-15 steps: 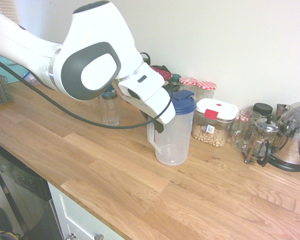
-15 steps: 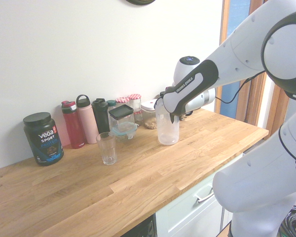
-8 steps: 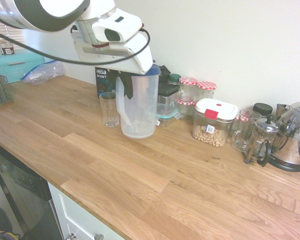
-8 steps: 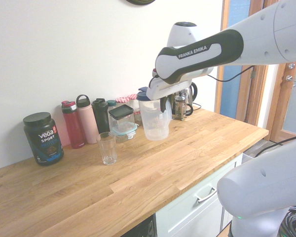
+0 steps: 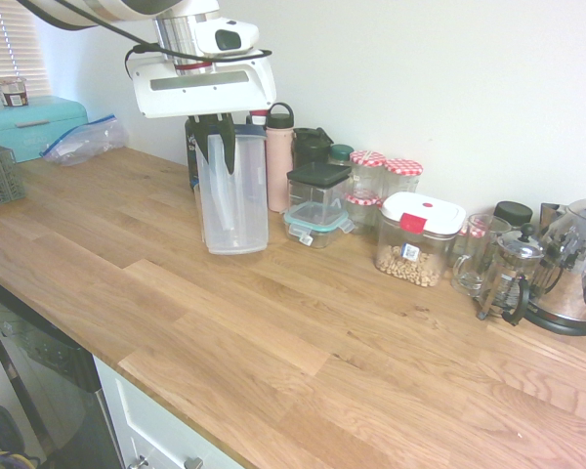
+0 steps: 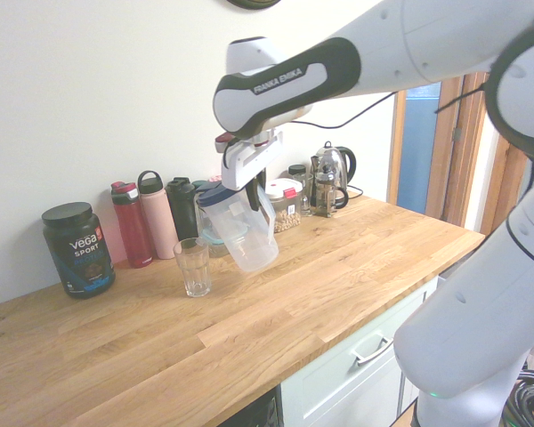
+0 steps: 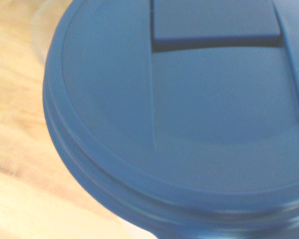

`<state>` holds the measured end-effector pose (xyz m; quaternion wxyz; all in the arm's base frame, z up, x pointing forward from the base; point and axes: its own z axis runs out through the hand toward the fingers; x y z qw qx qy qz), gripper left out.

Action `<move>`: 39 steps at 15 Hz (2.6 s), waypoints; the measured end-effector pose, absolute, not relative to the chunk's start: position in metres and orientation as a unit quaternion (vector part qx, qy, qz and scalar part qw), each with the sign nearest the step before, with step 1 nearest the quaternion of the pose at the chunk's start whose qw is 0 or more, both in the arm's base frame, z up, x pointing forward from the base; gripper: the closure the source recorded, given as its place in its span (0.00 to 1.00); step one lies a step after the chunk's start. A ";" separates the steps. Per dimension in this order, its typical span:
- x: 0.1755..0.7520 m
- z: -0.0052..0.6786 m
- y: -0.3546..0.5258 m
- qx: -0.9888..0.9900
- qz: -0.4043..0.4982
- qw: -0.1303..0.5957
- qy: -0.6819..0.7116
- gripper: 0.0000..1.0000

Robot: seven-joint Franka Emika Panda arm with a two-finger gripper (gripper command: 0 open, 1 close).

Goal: Pour me some water

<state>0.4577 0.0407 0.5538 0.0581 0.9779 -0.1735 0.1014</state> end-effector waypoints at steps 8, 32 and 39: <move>0.473 0.533 0.102 0.972 0.032 0.235 -0.005 1.00; 0.503 0.623 0.032 0.976 0.048 0.201 -0.068 1.00; 0.449 0.588 -0.044 0.960 0.086 0.107 -0.244 1.00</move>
